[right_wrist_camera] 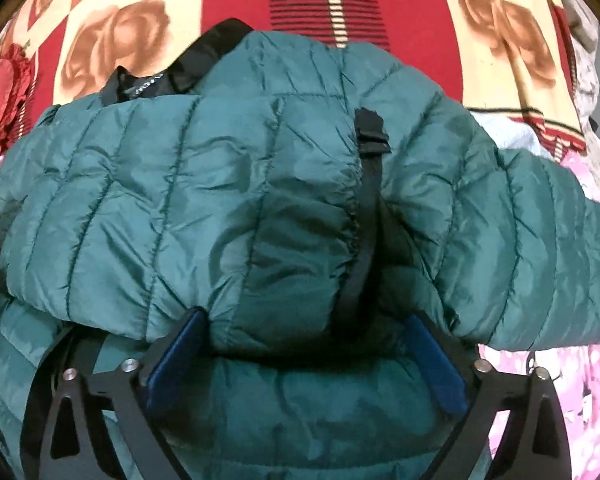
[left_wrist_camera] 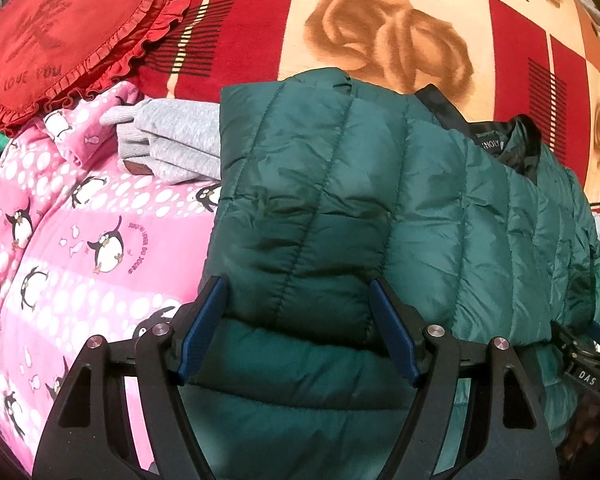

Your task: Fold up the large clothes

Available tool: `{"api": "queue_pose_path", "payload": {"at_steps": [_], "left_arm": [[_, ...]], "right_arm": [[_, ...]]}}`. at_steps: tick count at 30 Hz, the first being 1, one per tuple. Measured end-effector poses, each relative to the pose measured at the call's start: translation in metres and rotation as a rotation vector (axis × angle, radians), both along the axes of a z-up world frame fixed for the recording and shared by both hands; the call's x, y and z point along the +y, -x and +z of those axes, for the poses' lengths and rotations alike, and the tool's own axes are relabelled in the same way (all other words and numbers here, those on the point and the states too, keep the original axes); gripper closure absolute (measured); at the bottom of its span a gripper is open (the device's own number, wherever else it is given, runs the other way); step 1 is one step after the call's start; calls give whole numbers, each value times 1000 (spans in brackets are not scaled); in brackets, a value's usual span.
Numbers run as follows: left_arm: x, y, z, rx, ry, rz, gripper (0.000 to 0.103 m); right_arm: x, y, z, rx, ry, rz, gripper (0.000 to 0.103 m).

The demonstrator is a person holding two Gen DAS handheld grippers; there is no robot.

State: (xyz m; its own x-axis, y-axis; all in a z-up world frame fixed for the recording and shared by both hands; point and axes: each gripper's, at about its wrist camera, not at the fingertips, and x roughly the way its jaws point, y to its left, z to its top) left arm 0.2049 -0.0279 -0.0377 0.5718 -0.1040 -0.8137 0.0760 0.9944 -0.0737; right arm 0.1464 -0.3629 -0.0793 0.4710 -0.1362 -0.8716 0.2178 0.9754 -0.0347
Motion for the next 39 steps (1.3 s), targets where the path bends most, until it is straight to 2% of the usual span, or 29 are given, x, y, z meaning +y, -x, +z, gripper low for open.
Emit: {"api": "queue_pose_path", "payload": {"at_steps": [3, 13, 24, 31, 39], "left_arm": [[0, 1, -2, -1, 2, -1, 29], [-2, 2, -8, -19, -7, 2, 29], [-1, 4, -8, -23, -4, -1, 29], [-5, 17, 9, -49, -5, -37, 29], [-28, 36, 44, -109, 23, -117, 29]], "right_arm": [[-3, -1, -2, -3, -16, -9, 0], [2, 5, -2, -27, 44, -10, 0], [5, 7, 0, -31, 56, -7, 0], [16, 18, 16, -36, 113, 2, 1], [19, 49, 50, -111, 128, 12, 1]]}}
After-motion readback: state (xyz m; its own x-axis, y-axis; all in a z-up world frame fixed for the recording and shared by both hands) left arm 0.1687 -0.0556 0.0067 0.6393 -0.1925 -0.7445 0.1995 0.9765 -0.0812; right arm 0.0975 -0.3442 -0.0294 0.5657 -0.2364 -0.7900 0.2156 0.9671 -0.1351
